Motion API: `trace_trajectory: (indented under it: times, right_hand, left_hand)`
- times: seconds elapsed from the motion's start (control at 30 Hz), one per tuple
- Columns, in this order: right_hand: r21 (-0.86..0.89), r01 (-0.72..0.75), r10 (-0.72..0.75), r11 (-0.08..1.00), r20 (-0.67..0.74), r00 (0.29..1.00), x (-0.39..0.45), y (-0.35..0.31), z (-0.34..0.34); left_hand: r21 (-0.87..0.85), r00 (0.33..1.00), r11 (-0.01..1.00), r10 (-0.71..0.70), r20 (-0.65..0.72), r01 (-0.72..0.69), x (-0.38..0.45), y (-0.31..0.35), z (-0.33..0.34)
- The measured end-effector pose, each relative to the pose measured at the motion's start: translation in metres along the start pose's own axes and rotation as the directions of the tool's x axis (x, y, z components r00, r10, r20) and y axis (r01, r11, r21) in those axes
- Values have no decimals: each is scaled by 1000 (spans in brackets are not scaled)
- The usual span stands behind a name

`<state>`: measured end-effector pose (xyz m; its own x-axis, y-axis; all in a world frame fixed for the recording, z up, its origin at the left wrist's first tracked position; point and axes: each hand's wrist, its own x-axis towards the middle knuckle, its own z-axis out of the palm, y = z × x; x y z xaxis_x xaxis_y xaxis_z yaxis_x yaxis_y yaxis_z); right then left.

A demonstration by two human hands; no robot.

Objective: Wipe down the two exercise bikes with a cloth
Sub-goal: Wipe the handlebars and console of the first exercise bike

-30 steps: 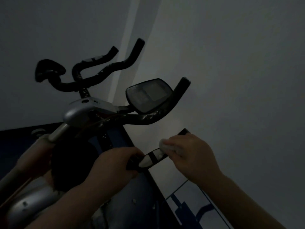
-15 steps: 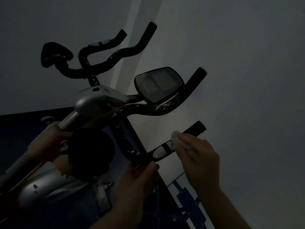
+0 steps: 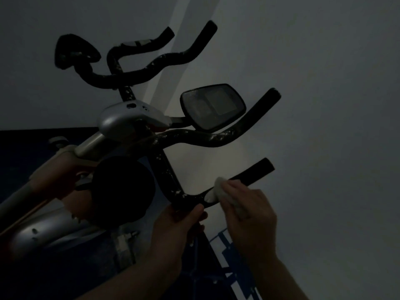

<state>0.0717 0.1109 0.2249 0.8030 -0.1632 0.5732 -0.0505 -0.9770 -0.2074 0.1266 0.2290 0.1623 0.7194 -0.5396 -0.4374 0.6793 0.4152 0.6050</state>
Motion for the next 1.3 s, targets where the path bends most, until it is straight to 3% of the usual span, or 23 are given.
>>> trace_trajectory:
  times: [0.17, 0.27, 0.43, 0.5, 0.63, 0.8, 0.9, 1.0, 1.07, 1.17, 1.3]
  right_hand:
    - [208, 64, -124, 976, 287, 950, 42, 9, -34]
    - [201, 240, -306, 950, 444, 842, 62, 33, -47]
    - [389, 209, -399, 897, 510, 762, 59, 33, -21]
    - [388, 166, -360, 906, 507, 783, 63, 27, -12]
    - [256, 148, -241, 955, 384, 891, 78, 20, -21]
    - [363, 67, -287, 929, 598, 748, 81, 20, -30]
    - [342, 73, -263, 937, 553, 790, 80, 10, -11]
    - [196, 154, -235, 968, 515, 825, 94, 12, -24]
    - [153, 81, -148, 985, 504, 851, 112, 26, -54]
    - [203, -122, -15, 972, 569, 822, 137, 44, -98]
    - [88, -127, 49, 988, 596, 801, 141, 50, -99]
  left_hand:
    - [129, 979, 978, 175, -105, -161, -4, -3, -1]
    - [162, 930, 952, 293, -221, -261, -9, -6, 2]
    - [127, 865, 920, 392, -314, -371, -11, -12, 12]
    - [94, 842, 908, 415, -345, -409, -12, -14, 16]
    - [72, 798, 873, 471, -376, -482, -12, -19, 21]
    - [130, 752, 836, 538, -381, -533, -10, -24, 26]
    - [192, 726, 810, 584, -364, -555, -8, -28, 25]
    - [183, 717, 800, 595, -364, -571, -3, -30, 26]
    - [143, 714, 798, 591, -375, -586, 2, -31, 28]
    - [126, 700, 782, 607, -377, -611, 11, -37, 30]
    - [111, 690, 771, 615, -382, -627, 16, -42, 29]
